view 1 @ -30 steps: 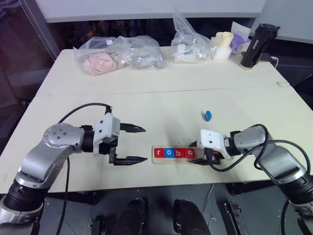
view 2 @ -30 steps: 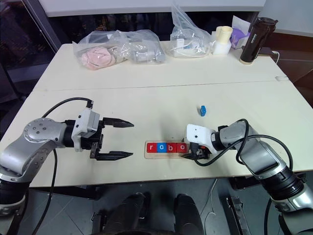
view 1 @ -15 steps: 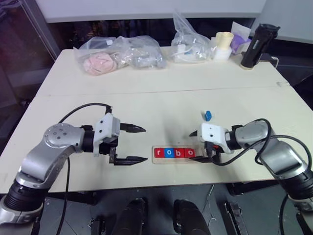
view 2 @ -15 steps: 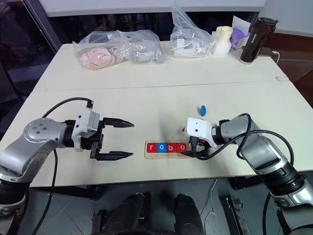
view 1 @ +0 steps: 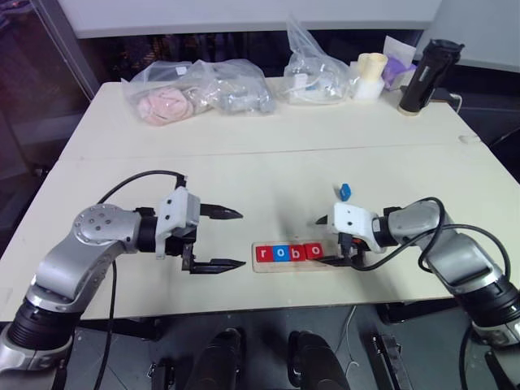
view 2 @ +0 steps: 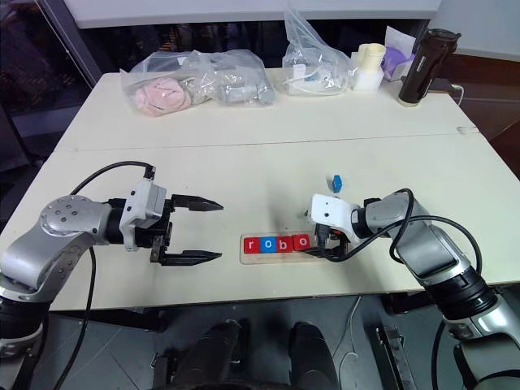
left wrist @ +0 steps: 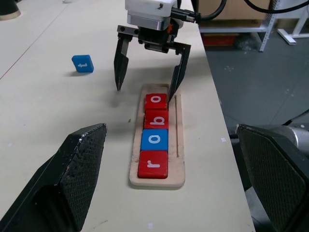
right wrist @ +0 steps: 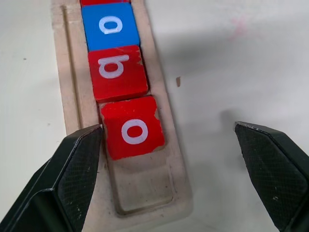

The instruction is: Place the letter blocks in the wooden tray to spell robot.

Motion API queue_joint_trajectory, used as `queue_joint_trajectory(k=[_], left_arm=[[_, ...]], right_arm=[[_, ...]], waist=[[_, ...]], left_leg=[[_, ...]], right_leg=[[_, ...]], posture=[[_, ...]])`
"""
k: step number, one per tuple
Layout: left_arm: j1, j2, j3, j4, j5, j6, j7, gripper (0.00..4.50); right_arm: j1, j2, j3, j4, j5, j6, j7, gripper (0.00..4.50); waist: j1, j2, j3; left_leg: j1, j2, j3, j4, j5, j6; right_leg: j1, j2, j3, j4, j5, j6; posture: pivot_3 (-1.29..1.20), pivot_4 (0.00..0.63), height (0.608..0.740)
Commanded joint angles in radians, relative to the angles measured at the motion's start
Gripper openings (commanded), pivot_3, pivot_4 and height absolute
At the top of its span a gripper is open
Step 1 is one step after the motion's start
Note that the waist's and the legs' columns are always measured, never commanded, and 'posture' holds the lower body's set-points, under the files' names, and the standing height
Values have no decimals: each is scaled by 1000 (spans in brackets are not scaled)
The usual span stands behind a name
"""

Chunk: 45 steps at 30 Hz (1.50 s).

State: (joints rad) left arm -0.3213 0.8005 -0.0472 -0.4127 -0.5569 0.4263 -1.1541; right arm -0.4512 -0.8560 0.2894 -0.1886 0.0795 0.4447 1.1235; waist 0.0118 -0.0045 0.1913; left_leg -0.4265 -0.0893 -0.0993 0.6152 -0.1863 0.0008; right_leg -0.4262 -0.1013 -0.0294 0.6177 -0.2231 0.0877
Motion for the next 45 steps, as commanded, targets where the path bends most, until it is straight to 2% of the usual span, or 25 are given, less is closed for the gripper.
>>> queue_joint_trajectory(k=[1, 6, 10, 13, 18, 25, 33, 37, 45], left_arm=[[-13, -2, 9, -31, -5, -5, 3, 4500], [-12, -1, 9, -33, -6, -3, 5, 4500], [-14, -4, 8, -30, -6, -5, 6, 4500], [-18, -8, 4, -28, -4, -8, 7, 4500], [-22, -13, 1, -24, 2, -11, 4, 4500], [-32, -19, -7, -17, 6, -14, -2, 4500], [-34, -22, -9, -17, 7, -14, -1, 4500], [-28, -25, -11, -20, 8, -14, 4, 4500], [-26, -31, -12, -23, 10, -11, 10, 4500]], right_arm=[[-33, 1, -20, -14, -2, -5, 2, 4439], [-71, -16, -105, -72, 114, 121, 44, 4439], [-107, 18, -162, -48, 137, 179, -27, 4439], [-151, 100, -171, 50, 40, 202, -231, 4439], [-166, 200, -171, 160, -85, 225, -486, 4439], [-198, 241, -208, 356, -179, 147, -696, 4439], [-213, 211, -249, 427, -172, 121, -697, 4439], [-215, 226, -304, 391, -131, 191, -692, 4439], [-196, 405, -446, 217, -15, 461, -812, 4439]], waist=[[0, 0, 0], [0, 0, 0], [0, 0, 0], [-1, 0, 0], [1, -1, 0], [-1, 0, 0], [-9, 0, 0], [-8, 0, 0], [-22, 0, 0]], left_leg=[[0, 0, 0, 0, 0, 0], [0, 0, 0, 0, 0, 0], [0, 0, 0, 0, 0, 0], [0, 0, 0, 0, 0, 0], [0, 0, 0, 0, 1, -1], [1, 0, 2, 0, 1, -1], [2, 1, 4, 0, 1, -1], [2, 1, 5, 0, 1, -1], [3, 1, 6, 0, 1, -1]], right_leg=[[0, 0, 0, 0, 0, 0], [0, 1, 0, 0, 0, 0], [0, 0, 0, 0, 0, 0], [0, 0, 0, 1, 0, 0], [-1, 1, 1, 1, 1, -1], [-1, 2, 2, 2, 1, -1], [-1, 3, 3, 3, 2, 1], [-1, 3, 4, 3, 2, 1], [-1, 4, 6, 6, 2, 2]], posture=[[0, 150, 738], [0, 150, 738], [0, 150, 738], [0, 150, 738], [0, 150, 738], [0, 150, 738], [0, 150, 738], [0, 150, 738], [0, 150, 738]])
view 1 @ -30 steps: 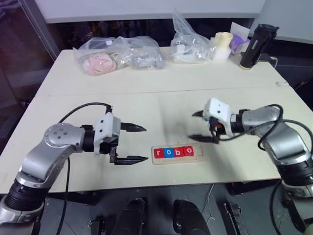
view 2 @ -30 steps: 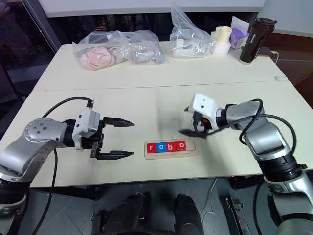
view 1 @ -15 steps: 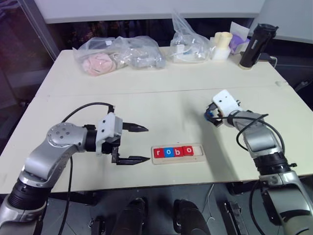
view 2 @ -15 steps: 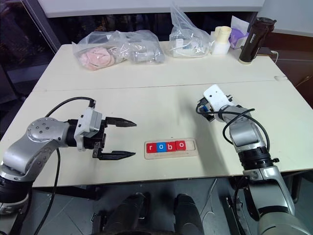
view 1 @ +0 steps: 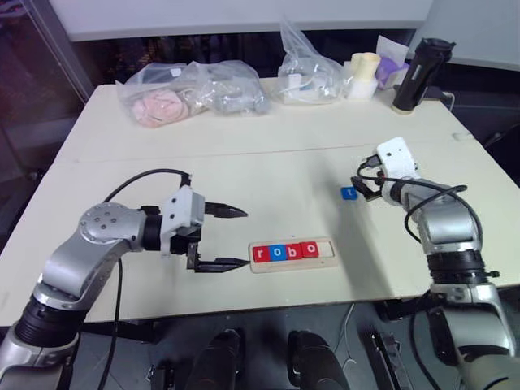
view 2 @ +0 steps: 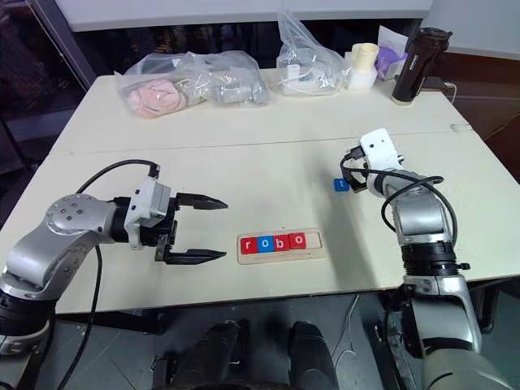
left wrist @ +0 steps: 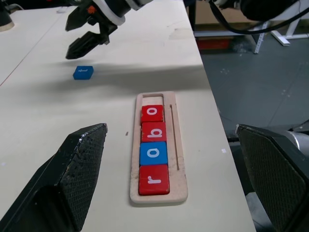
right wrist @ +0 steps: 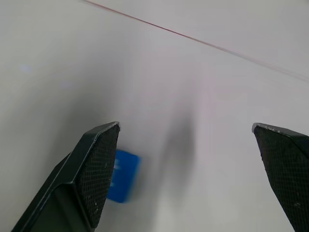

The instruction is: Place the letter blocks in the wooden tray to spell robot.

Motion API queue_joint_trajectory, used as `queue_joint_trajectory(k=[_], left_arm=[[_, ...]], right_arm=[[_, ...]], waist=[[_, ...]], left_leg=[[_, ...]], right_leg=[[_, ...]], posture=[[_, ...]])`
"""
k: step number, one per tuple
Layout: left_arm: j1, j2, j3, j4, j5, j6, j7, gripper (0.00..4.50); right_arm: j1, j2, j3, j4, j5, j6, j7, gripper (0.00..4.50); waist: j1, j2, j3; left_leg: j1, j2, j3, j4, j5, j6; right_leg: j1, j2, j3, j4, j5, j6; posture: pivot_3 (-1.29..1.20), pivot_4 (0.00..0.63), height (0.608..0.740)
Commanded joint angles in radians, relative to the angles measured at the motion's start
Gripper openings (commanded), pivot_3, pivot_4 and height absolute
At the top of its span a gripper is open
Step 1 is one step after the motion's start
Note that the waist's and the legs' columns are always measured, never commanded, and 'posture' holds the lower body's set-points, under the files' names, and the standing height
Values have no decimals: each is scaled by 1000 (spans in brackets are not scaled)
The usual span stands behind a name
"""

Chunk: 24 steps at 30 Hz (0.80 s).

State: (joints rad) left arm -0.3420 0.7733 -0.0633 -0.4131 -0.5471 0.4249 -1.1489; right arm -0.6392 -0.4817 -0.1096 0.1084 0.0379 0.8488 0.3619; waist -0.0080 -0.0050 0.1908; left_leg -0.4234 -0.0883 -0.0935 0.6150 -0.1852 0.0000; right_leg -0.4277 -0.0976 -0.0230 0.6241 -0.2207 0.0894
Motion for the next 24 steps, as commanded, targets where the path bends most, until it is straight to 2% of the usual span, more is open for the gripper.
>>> queue_joint_trajectory(k=[1, 11, 24], left_arm=[[-5, -4, 4, -23, 0, -9, 5, 4500], [-4, -2, 4, -28, -4, -2, 5, 4500], [-6, -7, 4, -32, -2, -1, 16, 4500]], right_arm=[[-1, 47, -53, -92, 29, 70, -68, 4439], [50, 181, -71, -129, 40, 156, -198, 4439], [12, 214, -57, 20, 37, 106, -255, 4439]], waist=[[-3, 0, 0], [-5, 0, 0], [-6, 0, 0]], left_leg=[[0, 0, 0, 0, 0, 0], [3, 0, 4, 0, 0, 0], [6, 0, 8, 0, 0, 0]], right_leg=[[0, 0, 0, 1, 0, 0], [-1, 0, 5, 4, -1, -2], [0, 1, 9, 6, -2, -2]], posture=[[0, 150, 738], [0, 150, 738], [0, 150, 738]])
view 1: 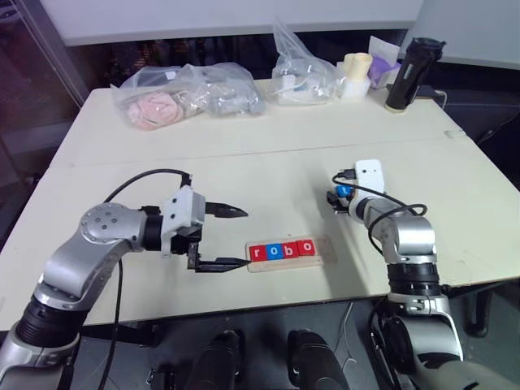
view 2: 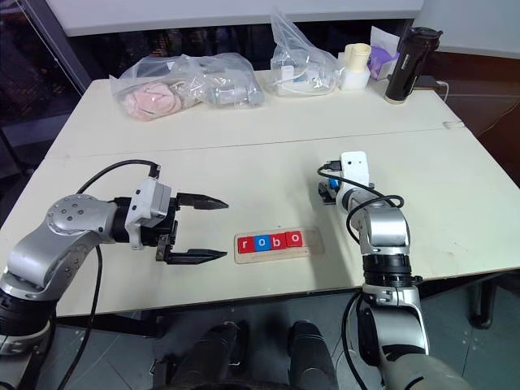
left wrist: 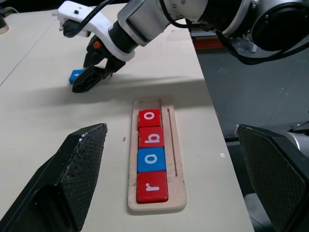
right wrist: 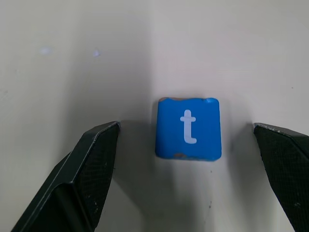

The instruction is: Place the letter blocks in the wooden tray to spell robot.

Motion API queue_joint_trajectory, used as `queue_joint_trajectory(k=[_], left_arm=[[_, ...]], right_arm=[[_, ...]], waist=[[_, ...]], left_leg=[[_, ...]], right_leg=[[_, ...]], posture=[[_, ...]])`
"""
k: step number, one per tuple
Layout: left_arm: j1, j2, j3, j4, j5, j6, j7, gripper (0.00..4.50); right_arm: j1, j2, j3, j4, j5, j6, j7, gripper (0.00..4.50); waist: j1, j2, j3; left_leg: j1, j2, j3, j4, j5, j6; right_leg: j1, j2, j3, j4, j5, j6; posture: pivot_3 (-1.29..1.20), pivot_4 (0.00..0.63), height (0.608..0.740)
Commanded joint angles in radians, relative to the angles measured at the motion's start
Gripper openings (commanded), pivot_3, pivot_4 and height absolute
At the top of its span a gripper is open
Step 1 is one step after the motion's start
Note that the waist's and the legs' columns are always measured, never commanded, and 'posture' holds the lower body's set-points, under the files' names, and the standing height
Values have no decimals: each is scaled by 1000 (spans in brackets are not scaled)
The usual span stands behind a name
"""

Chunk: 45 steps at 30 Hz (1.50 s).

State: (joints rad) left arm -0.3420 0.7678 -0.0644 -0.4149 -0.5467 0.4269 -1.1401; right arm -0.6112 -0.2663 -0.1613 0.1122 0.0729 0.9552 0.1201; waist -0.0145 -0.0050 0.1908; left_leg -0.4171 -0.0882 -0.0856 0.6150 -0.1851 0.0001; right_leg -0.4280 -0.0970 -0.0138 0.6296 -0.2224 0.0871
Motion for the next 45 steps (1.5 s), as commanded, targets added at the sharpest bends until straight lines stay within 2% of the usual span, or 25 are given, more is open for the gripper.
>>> queue_joint_trajectory(k=[1, 10, 18, 21, 23, 25, 26, 31, 34, 38, 42, 45], left_arm=[[-6, -1, 5, -30, -1, -3, 8, 4500], [1, 1, 7, -33, -5, -3, 11, 4500], [-11, -9, -5, -16, 4, -15, 1, 4500], [-16, -14, -9, -13, 9, -18, -3, 4500], [-19, -17, -10, -12, 11, -17, -4, 4500], [-20, -20, -10, -12, 14, -16, -7, 4500], [-21, -20, -10, -12, 15, -17, -8, 4500], [-23, -23, -9, -11, 17, -15, -11, 4500], [-23, -25, -9, -11, 17, -16, -12, 4500], [-27, -27, -12, -8, 16, -18, -14, 4500], [-28, -24, -11, -2, 15, -26, -22, 4500], [-29, -25, -13, 5, 15, -30, -26, 4500]], right_arm=[[-15, -3, -5, 21, -1, -7, -16, 4439], [-11, -29, 65, 23, -42, -35, -21, 4439], [-18, -16, 59, 21, -32, -12, -32, 4439], [-21, -2, 43, 5, -11, 21, -29, 3562], [-22, 5, 31, 5, -3, 29, -33, 2639], [-21, 11, 18, 6, 3, 27, -39, 1502], [-23, 10, 16, 7, 5, 28, -40, 1150], [-29, 1, 14, -15, 12, 54, -40, 1170], [-22, -22, 21, -91, 1, 144, -48, 1170], [38, -79, 13, -331, 15, 355, -31, 1170], [173, -132, -13, -664, 60, 619, 12, 1170], [291, -116, -46, -822, 103, 659, 25, 1170]], waist=[[0, 0, 0], [0, -1, 0], [0, -1, 0], [0, -1, 0], [1, -1, 0], [2, -1, 0], [3, -1, 0], [3, -1, 0], [4, -1, 0], [7, -1, 0], [5, -1, 0], [1, -1, 0]], left_leg=[[0, 0, 0, 0, 0, 0], [2, 0, 0, 0, 0, 0], [2, 0, 0, 0, 0, 0], [2, 0, 0, 0, 0, 0], [2, 0, 0, -1, 0, 0], [2, 0, 0, -1, 0, 0], [2, 0, 0, 0, 0, 0], [2, 0, 0, -1, 0, 0], [2, 0, 0, -1, 0, 0], [-1, 0, -1, -2, 0, 0], [-6, 0, -1, -2, -1, 1], [-7, 0, -1, -2, -1, 1]], right_leg=[[0, 0, 0, 0, 0, 0], [2, 0, 0, 0, 0, 0], [2, 0, 0, 0, 0, 0], [2, 0, 0, 0, 0, 0], [2, 0, 0, 0, 0, 0], [2, 0, 0, 0, 0, 0], [2, 0, 0, 0, 0, 0], [2, 0, 0, -1, -1, 0], [2, 0, 0, -1, -1, 0], [-1, 0, 0, -1, -1, 1], [-5, -1, 1, -2, -2, 2], [-6, -2, 1, -2, -2, 2]], posture=[[0, 150, 738], [0, 150, 738], [0, 150, 738], [0, 150, 738], [0, 150, 738], [0, 150, 738], [0, 150, 738], [0, 150, 738], [0, 150, 738], [0, 150, 738], [0, 150, 738], [0, 150, 738]])
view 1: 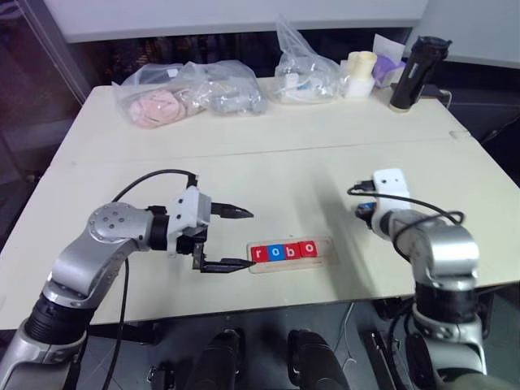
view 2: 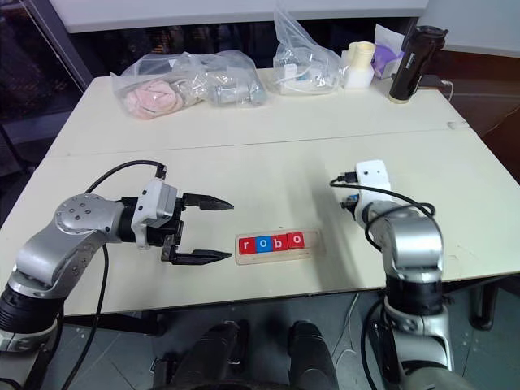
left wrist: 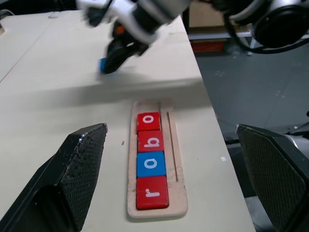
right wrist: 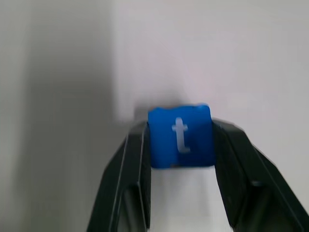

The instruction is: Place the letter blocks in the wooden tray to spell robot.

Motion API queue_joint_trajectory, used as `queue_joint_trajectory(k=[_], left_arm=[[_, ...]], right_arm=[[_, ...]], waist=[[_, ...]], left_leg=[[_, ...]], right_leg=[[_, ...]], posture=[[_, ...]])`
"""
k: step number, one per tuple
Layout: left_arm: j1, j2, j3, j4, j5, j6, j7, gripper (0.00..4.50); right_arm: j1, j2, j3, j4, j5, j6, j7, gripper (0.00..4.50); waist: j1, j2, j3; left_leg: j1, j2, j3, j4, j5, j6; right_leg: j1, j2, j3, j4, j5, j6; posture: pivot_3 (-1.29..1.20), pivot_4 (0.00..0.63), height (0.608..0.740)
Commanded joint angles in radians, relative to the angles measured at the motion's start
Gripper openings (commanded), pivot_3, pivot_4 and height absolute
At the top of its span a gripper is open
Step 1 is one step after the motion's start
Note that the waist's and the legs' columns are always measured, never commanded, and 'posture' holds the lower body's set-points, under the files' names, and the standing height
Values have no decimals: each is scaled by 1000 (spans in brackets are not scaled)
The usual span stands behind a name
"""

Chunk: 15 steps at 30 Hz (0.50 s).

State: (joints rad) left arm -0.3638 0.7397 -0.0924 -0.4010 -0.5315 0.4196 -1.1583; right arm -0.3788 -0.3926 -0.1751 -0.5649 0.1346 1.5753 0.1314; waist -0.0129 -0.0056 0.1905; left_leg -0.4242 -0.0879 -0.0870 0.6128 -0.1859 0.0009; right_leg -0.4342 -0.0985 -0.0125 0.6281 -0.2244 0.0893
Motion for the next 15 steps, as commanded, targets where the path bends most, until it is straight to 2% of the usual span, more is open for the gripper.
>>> queue_joint_trajectory(k=[1, 4, 11, 15], left_arm=[[-8, 2, 14, -7, 0, -25, -9, 4500], [-10, 0, 8, 1, 1, -32, -13, 4500], [-17, -5, 0, 14, 7, -39, -23, 4500], [-19, -3, 1, 17, 9, -40, -26, 4500]], right_arm=[[90, 20, -41, -181, 54, 39, 13, 1170], [155, 43, -51, -257, 78, 39, -5, 1170], [268, 88, -26, -291, 80, 39, -70, 1170], [275, 93, -24, -304, 101, 39, -77, 3179]], waist=[[0, 0, 0], [0, 0, 0], [3, 0, 0], [3, -1, -1]], left_leg=[[0, 0, 0, 0, 0, 0], [0, 0, 0, 1, 0, 0], [-1, 0, 0, 0, 0, -1], [-1, 0, 0, 0, 0, 0]], right_leg=[[0, 0, 0, 0, -2, 3], [0, -1, 0, 0, -2, 3], [0, -2, 0, -2, -2, 3], [0, -1, 0, -4, -2, 3]], posture=[[0, 150, 738], [0, 150, 738], [0, 150, 738], [0, 150, 738]])
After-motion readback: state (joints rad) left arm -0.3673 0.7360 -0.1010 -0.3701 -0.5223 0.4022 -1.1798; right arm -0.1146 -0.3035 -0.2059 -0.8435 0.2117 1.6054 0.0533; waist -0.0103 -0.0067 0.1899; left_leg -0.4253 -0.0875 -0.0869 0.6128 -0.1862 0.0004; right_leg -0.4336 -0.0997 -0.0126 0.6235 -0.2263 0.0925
